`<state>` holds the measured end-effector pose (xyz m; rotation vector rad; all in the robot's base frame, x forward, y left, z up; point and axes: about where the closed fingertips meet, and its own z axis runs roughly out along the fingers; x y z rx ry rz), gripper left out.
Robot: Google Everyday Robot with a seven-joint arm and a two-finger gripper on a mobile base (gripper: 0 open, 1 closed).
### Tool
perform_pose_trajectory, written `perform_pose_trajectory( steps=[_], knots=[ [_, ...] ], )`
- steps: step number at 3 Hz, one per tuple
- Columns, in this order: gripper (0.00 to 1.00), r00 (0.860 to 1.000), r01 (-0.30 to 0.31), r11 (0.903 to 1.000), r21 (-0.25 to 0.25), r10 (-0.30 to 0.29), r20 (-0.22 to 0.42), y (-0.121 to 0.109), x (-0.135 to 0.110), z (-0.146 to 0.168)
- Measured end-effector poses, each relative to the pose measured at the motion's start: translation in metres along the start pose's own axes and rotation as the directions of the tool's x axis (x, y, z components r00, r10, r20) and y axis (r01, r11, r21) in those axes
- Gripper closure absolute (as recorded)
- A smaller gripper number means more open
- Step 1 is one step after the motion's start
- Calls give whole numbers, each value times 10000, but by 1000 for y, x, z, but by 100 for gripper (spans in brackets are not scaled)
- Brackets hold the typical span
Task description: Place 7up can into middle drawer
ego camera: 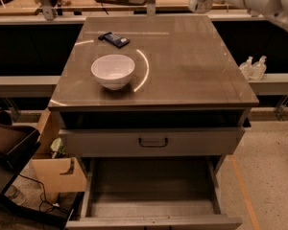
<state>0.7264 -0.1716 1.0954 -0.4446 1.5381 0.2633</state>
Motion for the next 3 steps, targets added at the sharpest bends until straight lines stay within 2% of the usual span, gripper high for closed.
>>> perform_pose_trajectory(
  steps=[1, 2, 3],
  knots=[
    [100, 9956, -580, 9962, -650, 529, -773, 30, 82, -29],
    [100, 9922, -959, 9897, -1061, 864, -902, 77, 127, -82],
    [100, 9922, -958, 9897, -1062, 864, -902, 77, 127, -82]
  ],
)
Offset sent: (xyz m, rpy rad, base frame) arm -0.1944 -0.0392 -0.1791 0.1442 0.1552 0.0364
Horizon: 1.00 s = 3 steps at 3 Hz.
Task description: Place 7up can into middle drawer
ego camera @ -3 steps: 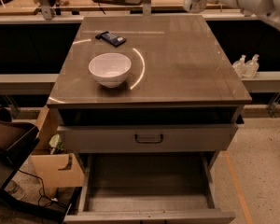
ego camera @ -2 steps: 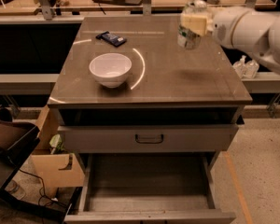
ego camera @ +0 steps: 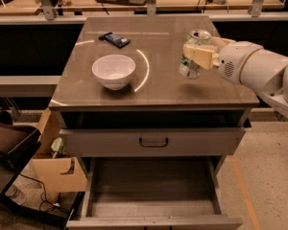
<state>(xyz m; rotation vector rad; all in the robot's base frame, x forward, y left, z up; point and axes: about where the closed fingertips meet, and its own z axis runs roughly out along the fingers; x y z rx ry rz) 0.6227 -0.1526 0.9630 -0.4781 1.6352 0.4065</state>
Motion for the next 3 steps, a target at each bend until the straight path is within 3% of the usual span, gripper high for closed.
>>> perform_pose_trajectory(
  steps=[1, 3],
  knots=[
    [100, 9987, 297, 9995, -64, -299, -404, 1, 16, -24],
    [100, 9667, 1850, 9806, -647, -1935, -1675, 16, 43, -138]
  ],
)
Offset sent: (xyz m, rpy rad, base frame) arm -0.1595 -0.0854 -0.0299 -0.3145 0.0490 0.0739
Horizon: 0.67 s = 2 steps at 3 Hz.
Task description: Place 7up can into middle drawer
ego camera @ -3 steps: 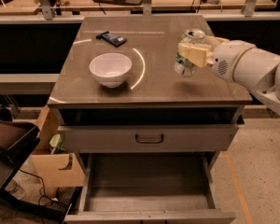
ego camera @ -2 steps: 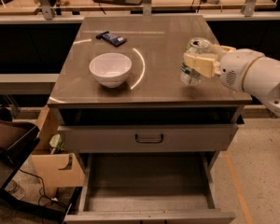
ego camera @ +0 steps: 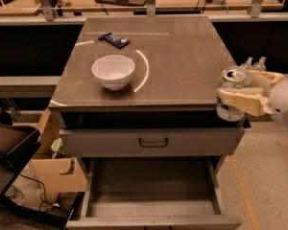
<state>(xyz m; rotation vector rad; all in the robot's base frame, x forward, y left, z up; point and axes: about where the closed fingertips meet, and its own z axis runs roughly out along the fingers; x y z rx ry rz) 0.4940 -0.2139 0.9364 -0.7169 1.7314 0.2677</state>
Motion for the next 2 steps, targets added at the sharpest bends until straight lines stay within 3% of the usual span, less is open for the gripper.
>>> perform_pose_trajectory(
  steps=[1, 2],
  knots=[
    [100, 9985, 48, 9993, -358, -67, -538, 6, 35, -31],
    [100, 9957, -456, 9959, -785, 390, -842, 12, 86, -45]
  ],
)
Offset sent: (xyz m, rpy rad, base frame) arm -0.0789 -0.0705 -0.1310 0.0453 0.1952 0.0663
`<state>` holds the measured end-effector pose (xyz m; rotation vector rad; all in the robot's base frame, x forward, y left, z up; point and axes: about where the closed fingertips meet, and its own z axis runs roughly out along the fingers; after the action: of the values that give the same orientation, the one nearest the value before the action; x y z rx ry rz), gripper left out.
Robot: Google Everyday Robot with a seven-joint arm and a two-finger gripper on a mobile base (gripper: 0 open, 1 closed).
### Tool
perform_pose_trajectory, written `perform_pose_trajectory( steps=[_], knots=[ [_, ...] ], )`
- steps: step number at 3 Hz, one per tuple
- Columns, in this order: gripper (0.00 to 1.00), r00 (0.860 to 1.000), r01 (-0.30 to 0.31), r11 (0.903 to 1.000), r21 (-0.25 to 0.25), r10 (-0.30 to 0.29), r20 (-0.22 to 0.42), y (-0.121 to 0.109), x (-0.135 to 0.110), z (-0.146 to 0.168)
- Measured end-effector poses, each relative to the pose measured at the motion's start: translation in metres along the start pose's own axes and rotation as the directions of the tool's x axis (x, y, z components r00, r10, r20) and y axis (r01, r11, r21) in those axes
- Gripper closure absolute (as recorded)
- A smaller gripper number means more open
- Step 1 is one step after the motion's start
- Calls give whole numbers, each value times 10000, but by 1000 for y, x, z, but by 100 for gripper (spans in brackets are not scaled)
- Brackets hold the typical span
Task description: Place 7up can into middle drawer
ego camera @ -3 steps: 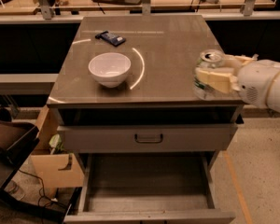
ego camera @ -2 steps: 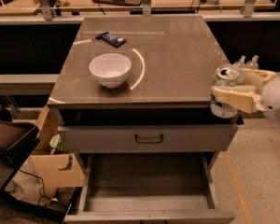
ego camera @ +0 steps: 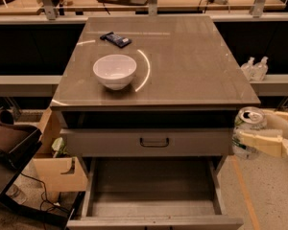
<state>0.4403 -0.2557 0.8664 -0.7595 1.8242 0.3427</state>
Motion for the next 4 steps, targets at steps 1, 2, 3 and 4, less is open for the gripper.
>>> perform_pose_trajectory(
  steps=[1, 2, 3, 4],
  knots=[
    [100, 9974, -601, 9952, -767, 569, -434, 14, 49, 4],
    [100, 9977, -563, 9951, -817, 531, -410, 15, 49, 5],
    [100, 9996, -187, 9920, -1247, 157, -244, 36, 66, 32],
    [100, 9983, 545, 9758, -2119, -485, 335, 79, 109, 78]
  ],
)
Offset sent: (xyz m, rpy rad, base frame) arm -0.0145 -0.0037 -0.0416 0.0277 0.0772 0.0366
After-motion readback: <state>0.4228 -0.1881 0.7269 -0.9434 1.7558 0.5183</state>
